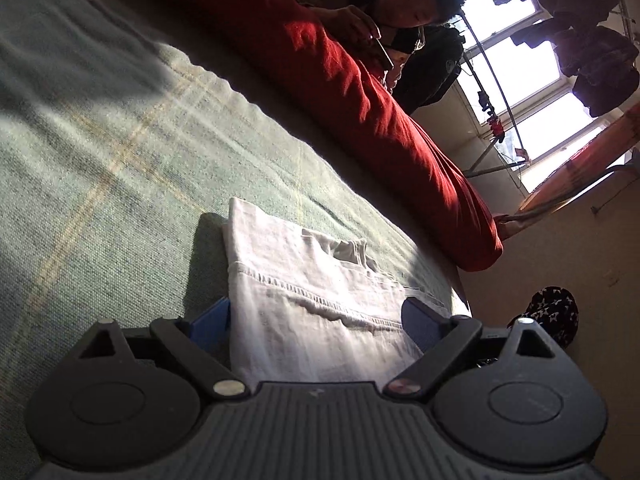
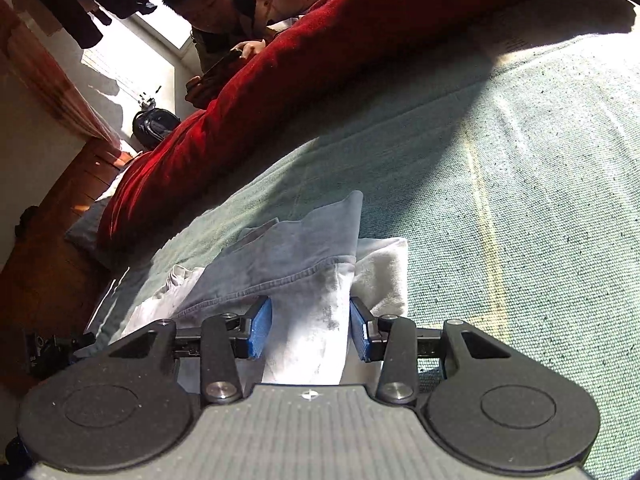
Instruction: Fold clothes
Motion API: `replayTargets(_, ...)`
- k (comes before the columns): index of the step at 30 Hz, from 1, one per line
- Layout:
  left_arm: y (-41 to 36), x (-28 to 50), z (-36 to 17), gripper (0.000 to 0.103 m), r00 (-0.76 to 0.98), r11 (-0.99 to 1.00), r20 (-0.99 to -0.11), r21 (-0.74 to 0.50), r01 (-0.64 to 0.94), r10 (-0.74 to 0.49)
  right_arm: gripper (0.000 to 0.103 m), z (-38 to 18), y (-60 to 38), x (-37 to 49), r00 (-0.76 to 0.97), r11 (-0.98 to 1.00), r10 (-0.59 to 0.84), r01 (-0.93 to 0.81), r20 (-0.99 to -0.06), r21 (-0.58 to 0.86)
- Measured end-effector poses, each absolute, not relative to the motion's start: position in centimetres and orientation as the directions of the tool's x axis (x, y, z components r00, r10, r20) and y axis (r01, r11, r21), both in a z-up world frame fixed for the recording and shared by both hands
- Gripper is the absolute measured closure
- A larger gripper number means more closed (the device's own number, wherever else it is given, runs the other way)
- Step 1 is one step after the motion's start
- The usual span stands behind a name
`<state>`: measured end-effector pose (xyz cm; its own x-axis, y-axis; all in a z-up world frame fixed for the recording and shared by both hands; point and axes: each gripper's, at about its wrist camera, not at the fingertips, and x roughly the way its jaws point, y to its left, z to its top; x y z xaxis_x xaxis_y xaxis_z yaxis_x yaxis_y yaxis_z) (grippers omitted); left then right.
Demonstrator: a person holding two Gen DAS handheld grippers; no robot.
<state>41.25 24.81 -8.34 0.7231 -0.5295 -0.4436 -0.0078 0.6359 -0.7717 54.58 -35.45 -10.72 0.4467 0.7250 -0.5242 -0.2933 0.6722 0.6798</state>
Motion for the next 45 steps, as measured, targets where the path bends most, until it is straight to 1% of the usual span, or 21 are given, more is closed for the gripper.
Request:
replayTargets(1,25.0,40.9,-8.1,0.011,0.741,0.618,-0.4,-0.786,0.026,-0.539,0.058,-10.6,-35.6,54.4,0.445,0.65,0.743,-0.3,-0.5,0.698)
replayTargets(3,25.0,41.0,-7.9,0.011,0.741,0.622,-0.393,-0.782,0.042,-0.544,0.058,-10.2,-35.9,53.9,0.443,0.592,0.786,-0.337,-0.432,0.732)
replayTargets(4,24.9,41.3,-8.1,0.011,0.732,0.642,-0.433,-0.766,0.008,-0.526,0.058,-10.2,-35.9,54.0,0.445,0.599,0.781,-0.338,-0.438,0.726)
replayTargets(7,25.0,42.0,-9.2,0.011,0.713,0.632,-0.453,-0.775,-0.018,-0.535,0.058,-10.7,-35.7,54.5,0.441,0.634,0.756,-0.312,-0.483,0.707)
replayTargets(11,24.3,41.9,-9.7,0.013,0.711,0.639,-0.451,-0.769,-0.004,-0.539,0.062,-11.5,-35.9,54.6,0.439,0.606,0.772,-0.292,-0.46,0.74)
replayTargets(12,24.3,41.7,-9.5,0.013,0.722,0.636,-0.433,-0.772,0.014,-0.54,0.063,-11.6,-36.0,54.6,0.439,0.593,0.78,-0.29,-0.446,0.751)
replayTargets(14,24.3,41.5,-9.2,0.017,0.742,0.636,-0.403,-0.771,0.041,-0.536,0.075,-11.4,-35.8,54.5,0.444,0.585,0.785,-0.305,-0.431,0.752)
replayTargets(15,24.3,41.6,-9.2,0.018,0.739,0.639,-0.411,-0.768,0.034,-0.533,0.08,-11.4,-35.7,54.5,0.444,0.591,0.782,-0.306,-0.438,0.746)
replayTargets(16,24.3,41.8,-9.3,0.018,0.736,0.644,-0.422,-0.765,0.025,-0.53,0.089,-11.5,-35.7,54.6,0.442,0.603,0.775,-0.302,-0.452,0.739)
replayTargets(17,24.3,42.0,-9.6,0.018,0.728,0.655,-0.445,-0.755,0.008,-0.522,0.09,-11.6,-35.6,54.7,0.44,0.613,0.768,-0.299,-0.465,0.731)
replayTargets(19,24.1,42.2,-10.0,0.032,0.72,0.678,-0.476,-0.735,-0.01,-0.505,0.091,-11.8,-35.4,54.9,0.436,0.633,0.756,-0.294,-0.489,0.716)
replayTargets(20,24.0,42.2,-10.0,0.037,0.72,0.687,-0.484,-0.727,-0.014,-0.497,0.094,-11.8,-35.3,54.8,0.437,0.639,0.752,-0.297,-0.494,0.71)
replayTargets(21,24.0,42.3,-10.0,0.051,0.721,0.696,-0.492,-0.718,-0.018,-0.488,0.095,-11.8,-35.2,54.6,0.443,0.647,0.746,-0.301,-0.498,0.701)
replayTargets(22,23.9,42.3,-10.0,0.071,0.722,0.705,-0.5,-0.709,-0.023,-0.478,0.097,-11.6,-35.0,54.4,0.45,0.655,0.739,-0.305,-0.502,0.691)
replayTargets(24,23.9,42.1,-9.8,0.088,0.729,0.725,-0.518,-0.688,-0.042,-0.449,0.098,-11.1,-34.8,54.0,0.472,0.676,0.72,-0.309,-0.51,0.669)
replayTargets(25,23.9,42.0,-9.6,0.091,0.732,0.733,-0.524,-0.679,-0.05,-0.436,0.099,-10.8,-34.7,53.9,0.48,0.683,0.712,-0.309,-0.512,0.662)
replayTargets(32,23.8,41.1,-6.8,0.094,0.758,0.741,-0.479,-0.671,0.009,-0.443,0.1,-6.5,-34.8,52.0,0.536,0.707,0.693,-0.372,-0.482,0.602)
replayTargets(36,23.3,41.8,-6.9,0.094,0.744,0.757,-0.506,-0.653,-0.001,-0.436,0.1,-5.5,-35.2,51.9,0.542,0.73,0.672,-0.37,-0.505,0.575)
replayTargets(40,23.4,42.4,-8.8,0.094,0.72,0.754,-0.554,-0.654,-0.066,-0.418,0.098,-8.1,-35.5,53.1,0.505,0.76,0.637,-0.282,-0.582,0.586)
replayTargets(41,23.6,42.2,-9.0,0.094,0.722,0.746,-0.551,-0.662,-0.072,-0.418,0.092,-9.1,-35.6,53.2,0.49,0.762,0.632,-0.254,-0.6,0.595)
replayTargets(45,23.4,40.9,-7.7,0.093,0.724,0.788,-0.567,-0.614,-0.054,-0.392,0.088,-9.9,-36.9,51.8,0.489,0.734,0.65,-0.207,-0.581,0.647)
